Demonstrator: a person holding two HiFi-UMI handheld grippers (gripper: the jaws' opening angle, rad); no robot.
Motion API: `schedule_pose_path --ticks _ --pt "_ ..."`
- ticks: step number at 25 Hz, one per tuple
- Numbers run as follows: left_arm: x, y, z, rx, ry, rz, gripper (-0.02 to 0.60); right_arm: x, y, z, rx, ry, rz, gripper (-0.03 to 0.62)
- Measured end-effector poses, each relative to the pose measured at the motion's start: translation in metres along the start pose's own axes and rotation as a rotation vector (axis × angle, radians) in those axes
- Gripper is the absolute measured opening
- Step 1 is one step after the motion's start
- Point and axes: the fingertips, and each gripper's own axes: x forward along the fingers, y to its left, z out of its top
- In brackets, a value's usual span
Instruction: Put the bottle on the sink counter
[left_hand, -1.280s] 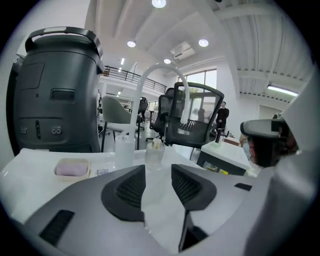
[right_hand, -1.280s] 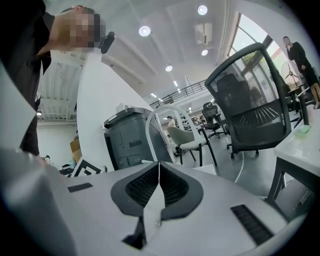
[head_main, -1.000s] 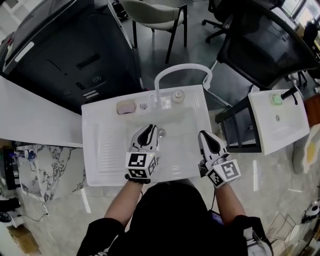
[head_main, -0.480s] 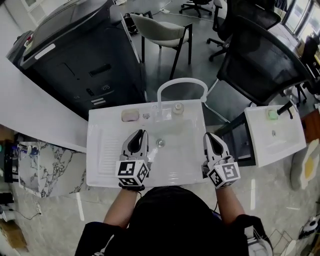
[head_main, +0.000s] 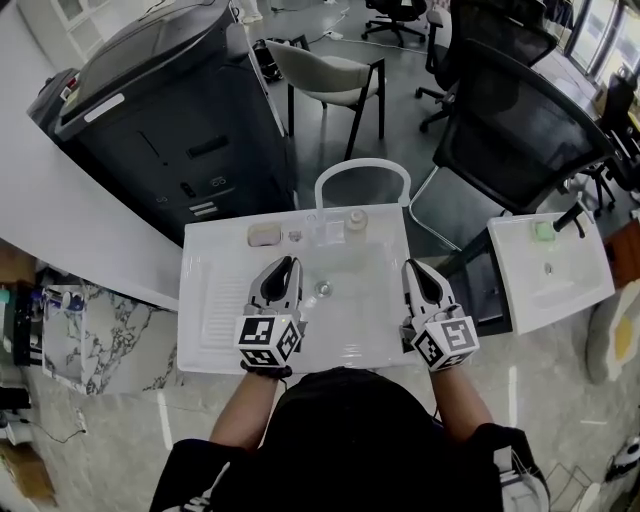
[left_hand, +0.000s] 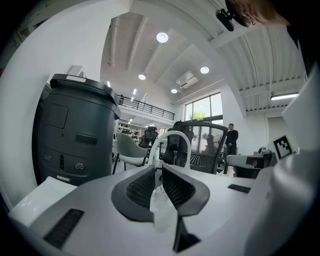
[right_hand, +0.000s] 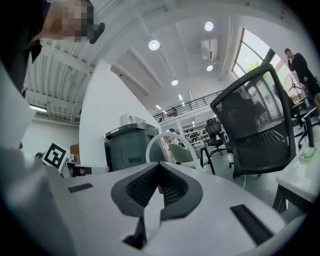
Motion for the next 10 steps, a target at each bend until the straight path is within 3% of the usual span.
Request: schedule_pose_path --ticks 10 --pt "0.004 -0.017 -0.01 -0.031 0.021 -0.019 0.057 -0.017 -0.017 -0.004 -0.024 0.04 -0.047 0.029"
